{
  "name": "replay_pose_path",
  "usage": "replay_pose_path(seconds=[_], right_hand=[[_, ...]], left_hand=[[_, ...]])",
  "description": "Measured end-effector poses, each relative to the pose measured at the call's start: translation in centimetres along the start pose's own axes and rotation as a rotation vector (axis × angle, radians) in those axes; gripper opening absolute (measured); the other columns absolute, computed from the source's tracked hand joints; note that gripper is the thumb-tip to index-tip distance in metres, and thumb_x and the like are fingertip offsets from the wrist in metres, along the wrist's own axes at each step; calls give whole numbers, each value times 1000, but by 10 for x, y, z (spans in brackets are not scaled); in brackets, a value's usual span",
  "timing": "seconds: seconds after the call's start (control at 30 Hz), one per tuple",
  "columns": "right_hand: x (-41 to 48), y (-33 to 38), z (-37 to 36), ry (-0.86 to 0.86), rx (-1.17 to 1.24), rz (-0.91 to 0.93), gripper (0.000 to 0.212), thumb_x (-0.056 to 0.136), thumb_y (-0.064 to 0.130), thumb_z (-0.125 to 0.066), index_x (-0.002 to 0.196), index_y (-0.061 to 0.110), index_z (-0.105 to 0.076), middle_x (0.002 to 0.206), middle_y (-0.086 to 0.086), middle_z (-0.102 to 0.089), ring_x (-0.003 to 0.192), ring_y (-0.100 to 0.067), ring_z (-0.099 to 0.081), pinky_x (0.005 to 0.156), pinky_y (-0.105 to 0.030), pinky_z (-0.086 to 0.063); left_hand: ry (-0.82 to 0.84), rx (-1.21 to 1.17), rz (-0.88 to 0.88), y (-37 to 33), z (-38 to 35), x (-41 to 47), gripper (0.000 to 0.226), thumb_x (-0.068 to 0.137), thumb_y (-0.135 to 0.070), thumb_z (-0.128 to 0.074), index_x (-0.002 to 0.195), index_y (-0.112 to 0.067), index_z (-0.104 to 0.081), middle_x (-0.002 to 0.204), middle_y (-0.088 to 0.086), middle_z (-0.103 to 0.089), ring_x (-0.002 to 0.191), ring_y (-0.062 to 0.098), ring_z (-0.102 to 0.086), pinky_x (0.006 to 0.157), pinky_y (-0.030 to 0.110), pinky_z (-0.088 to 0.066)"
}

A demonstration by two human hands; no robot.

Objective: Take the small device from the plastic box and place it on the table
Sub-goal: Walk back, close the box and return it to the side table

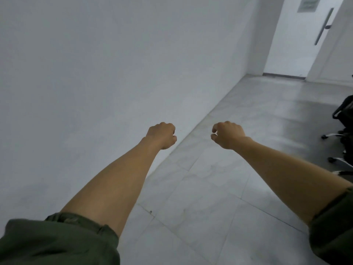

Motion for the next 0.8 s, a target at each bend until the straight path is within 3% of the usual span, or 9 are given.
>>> replay_pose_path(seconds=[0.4,0.8], right_hand=[[193,-128,-31,6,-14,-227,30,93,35,-54,116,20,-67,114,-6,-68,104,-31,-63,83,-35,-47],[410,-291,-34,23,-52,-360,30,93,33,-54,114,17,-68,115,-10,-66,103,-33,-63,80,-34,-46]], left_hand=[[72,2,-262,-78,-29,255,36,96,-33,-48,125,-15,-58,124,10,-59,109,29,-58,85,35,-44],[110,-10,-362,-174,-35,527,35,95,-32,-49,123,-15,-59,124,9,-60,107,29,-60,84,35,-46]])
Point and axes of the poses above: each hand's wrist, its own x-axis towards the middle knuckle, its own z-axis out of the back of the hand, y = z × x, the point moved 10 cm from there along x, towards the middle knuckle
